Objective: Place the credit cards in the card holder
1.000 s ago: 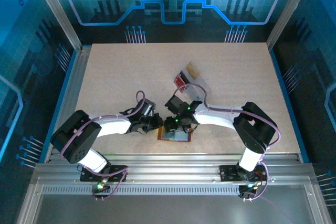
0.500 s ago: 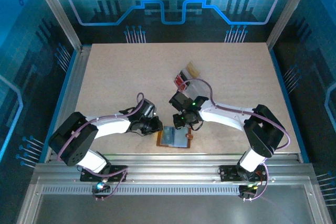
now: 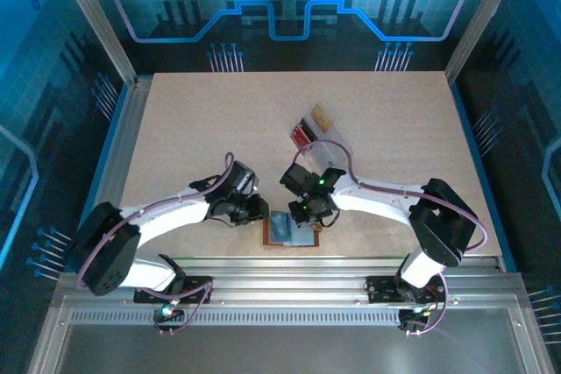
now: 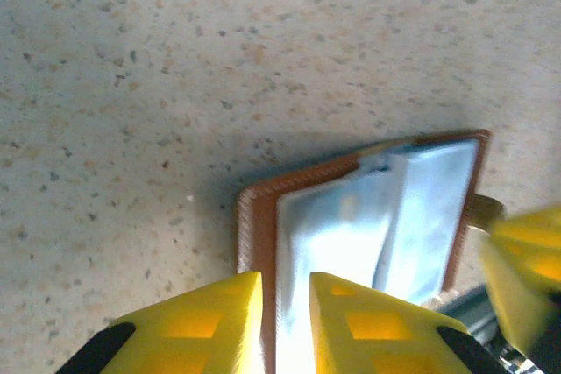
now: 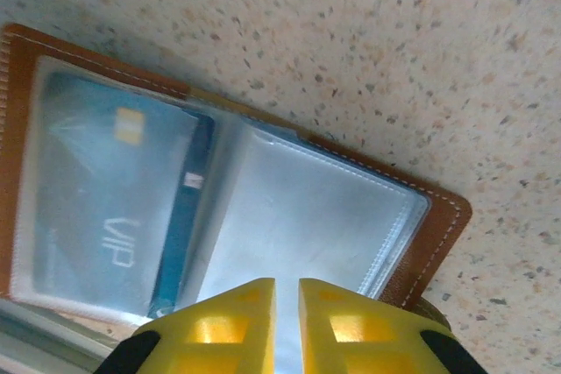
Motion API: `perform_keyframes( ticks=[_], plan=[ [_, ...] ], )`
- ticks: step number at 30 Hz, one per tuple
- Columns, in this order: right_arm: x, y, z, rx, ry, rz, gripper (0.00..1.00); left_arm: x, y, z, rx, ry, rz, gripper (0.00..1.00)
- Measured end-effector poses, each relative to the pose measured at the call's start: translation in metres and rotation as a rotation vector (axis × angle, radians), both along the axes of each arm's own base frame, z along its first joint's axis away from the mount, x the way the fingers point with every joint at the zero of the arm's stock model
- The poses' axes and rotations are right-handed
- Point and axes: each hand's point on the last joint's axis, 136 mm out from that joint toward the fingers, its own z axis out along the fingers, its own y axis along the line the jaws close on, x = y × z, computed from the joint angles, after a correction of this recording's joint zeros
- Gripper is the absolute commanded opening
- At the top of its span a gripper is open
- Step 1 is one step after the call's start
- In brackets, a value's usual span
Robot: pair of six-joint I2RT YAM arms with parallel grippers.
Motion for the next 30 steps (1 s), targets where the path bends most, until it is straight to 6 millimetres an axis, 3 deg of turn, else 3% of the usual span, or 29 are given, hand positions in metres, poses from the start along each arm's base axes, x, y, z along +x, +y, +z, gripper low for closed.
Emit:
perform_keyframes(
  ticks=[4, 7, 11, 17, 21, 24, 30],
  plan=[
    [-0.007, 0.001, -0.016, -0.023, 0.053, -0.012, 0.13, -0.004, 0.000, 0.015, -0.023, -0.031, -0.018, 0.22],
    [-0.010, 0.001, -0.029, -0.042, 0.088, -0.021, 0.12, -0.011, -0.001, 0.014, -0.024, -0.015, -0.040, 0.23],
    [-0.003, 0.008, -0.030, -0.033, 0.097, -0.038, 0.12, -0.015, -0.002, 0.009, -0.018, 0.015, -0.050, 0.23],
    [0.023, 0.007, -0.026, 0.003, 0.078, -0.082, 0.15, -0.013, -0.004, -0.011, 0.017, 0.076, -0.044, 0.23],
    [0.040, -0.002, -0.025, 0.008, 0.056, -0.092, 0.16, -0.005, -0.010, -0.014, 0.000, 0.081, -0.011, 0.23],
    [0.053, -0.006, -0.020, 0.023, 0.039, -0.099, 0.19, 0.001, -0.013, -0.010, -0.013, 0.078, 0.016, 0.25],
    [0.069, -0.007, 0.002, 0.027, -0.034, -0.074, 0.35, 0.013, -0.018, 0.013, -0.026, 0.042, 0.047, 0.26]
  ],
)
